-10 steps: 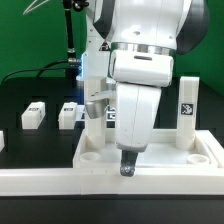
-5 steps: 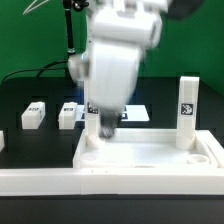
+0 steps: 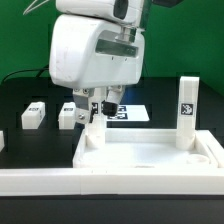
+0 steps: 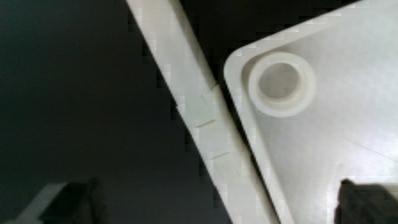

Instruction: Assemble desk

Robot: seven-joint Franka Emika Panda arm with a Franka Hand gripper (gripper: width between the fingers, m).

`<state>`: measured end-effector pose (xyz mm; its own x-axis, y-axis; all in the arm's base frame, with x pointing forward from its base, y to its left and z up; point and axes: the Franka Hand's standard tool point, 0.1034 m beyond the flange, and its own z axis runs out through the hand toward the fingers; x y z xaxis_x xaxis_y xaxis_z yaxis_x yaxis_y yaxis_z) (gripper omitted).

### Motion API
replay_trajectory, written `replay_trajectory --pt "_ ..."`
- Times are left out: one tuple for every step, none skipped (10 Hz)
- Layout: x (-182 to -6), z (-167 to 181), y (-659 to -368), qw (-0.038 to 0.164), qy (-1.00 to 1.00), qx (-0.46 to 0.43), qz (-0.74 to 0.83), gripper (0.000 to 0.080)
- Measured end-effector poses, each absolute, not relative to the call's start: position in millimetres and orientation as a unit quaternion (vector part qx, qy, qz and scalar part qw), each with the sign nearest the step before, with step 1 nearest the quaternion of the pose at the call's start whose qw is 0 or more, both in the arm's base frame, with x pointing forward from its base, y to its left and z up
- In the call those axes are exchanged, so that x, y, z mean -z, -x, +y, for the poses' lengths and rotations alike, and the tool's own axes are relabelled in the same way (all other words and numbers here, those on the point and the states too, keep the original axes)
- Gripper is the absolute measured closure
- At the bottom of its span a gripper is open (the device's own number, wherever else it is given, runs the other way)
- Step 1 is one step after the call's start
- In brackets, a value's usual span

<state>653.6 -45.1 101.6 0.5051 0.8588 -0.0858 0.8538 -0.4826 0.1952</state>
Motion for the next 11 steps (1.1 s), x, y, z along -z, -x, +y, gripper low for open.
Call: replay_trajectory --pt "-101.3 -45 -653 0.106 -0.877 -0.015 0.468 0.015" --pt "-102.9 -48 -654 0.105 -0.893 -0.019 0.437 0.015" --pt "-110.7 -59 -654 0.105 -0.905 -0.025 0.412 0.015" --pt "-120.3 -72 -652 0.099 -0.917 -0.025 0.386 0.015" --pt "-130.6 -87 -648 0.092 -0.93 -0.03 0.355 0.015" --pt "-140.3 -109 -641 0.088 -0.94 -0.032 0.329 0.015" --pt "-142.9 -131 -629 0.077 -0.954 -0.028 0.287 0.015" --pt "-139.3 -154 -616 0.072 -0.968 -0.02 0.241 0.015" --pt "-125.6 -161 -603 0.068 -0.98 -0.009 0.189 0.015" --pt "-119.2 -151 -604 0.066 -0.989 -0.01 0.133 0.015" --pt "-119.9 -148 -605 0.064 -0.991 -0.013 0.119 0.015"
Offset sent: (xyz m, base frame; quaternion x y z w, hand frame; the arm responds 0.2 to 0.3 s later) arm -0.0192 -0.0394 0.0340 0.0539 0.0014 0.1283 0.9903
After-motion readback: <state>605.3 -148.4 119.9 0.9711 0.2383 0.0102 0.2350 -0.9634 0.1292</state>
